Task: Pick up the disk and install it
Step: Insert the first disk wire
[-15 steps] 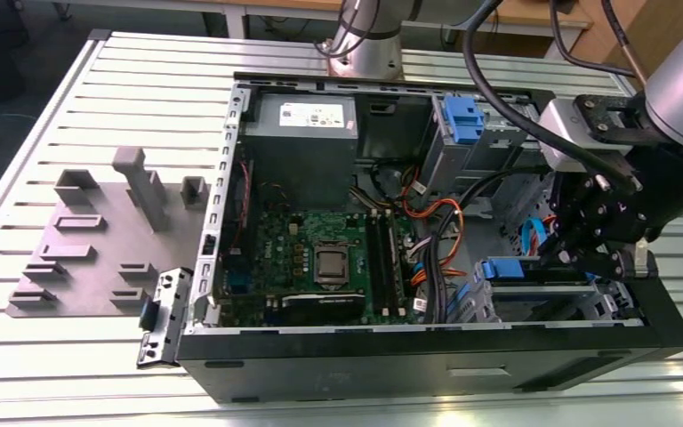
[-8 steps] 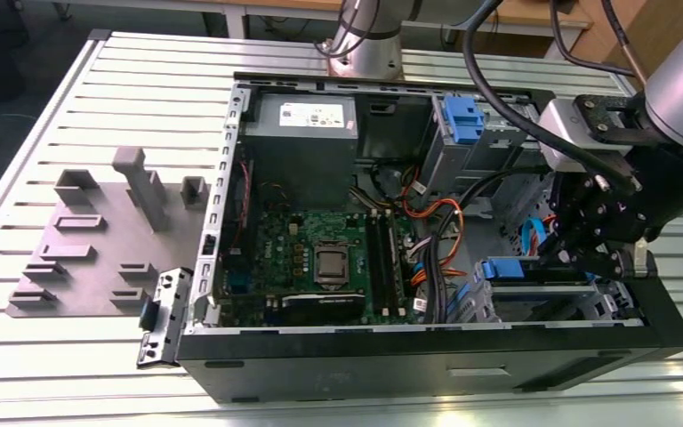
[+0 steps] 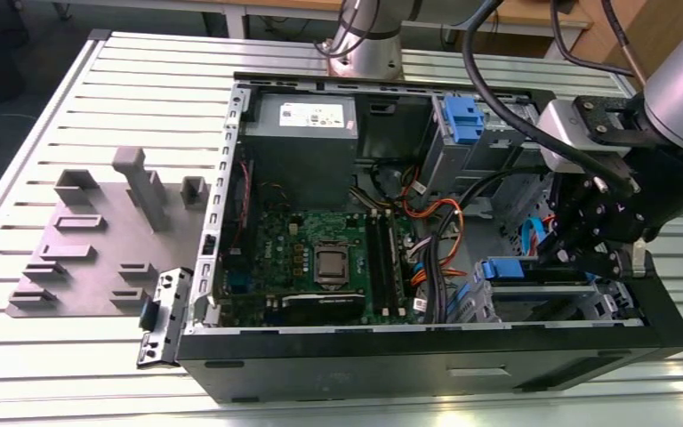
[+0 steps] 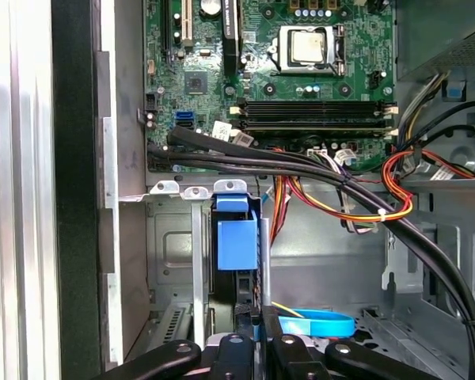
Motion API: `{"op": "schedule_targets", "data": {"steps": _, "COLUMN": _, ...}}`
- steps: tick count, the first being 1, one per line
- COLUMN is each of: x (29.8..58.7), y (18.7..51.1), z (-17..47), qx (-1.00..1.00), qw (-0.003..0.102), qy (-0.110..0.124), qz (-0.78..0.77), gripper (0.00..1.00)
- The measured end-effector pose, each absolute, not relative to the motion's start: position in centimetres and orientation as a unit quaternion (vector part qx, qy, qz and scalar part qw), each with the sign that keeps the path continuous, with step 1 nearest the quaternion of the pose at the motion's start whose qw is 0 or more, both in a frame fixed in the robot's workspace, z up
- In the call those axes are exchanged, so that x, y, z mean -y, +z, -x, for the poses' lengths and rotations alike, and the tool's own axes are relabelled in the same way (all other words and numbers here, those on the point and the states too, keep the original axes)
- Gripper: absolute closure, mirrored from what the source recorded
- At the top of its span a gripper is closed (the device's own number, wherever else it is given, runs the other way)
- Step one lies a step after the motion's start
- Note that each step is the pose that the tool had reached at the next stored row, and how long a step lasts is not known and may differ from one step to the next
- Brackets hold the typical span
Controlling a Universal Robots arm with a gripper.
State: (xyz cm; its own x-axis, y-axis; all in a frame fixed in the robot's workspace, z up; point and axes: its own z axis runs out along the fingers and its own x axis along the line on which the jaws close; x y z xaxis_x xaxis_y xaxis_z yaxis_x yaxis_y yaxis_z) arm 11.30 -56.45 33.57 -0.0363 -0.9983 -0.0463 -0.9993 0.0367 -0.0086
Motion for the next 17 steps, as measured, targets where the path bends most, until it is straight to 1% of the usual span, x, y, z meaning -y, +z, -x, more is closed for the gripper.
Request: {"op": "schedule_targets", "data": {"steps": 17, "x": 56.53, "y": 33.70, "z": -11.45, "qx": -0.720, "qw": 0.020, "qy": 0.014, "qz": 0.694, "gripper": 0.84}}
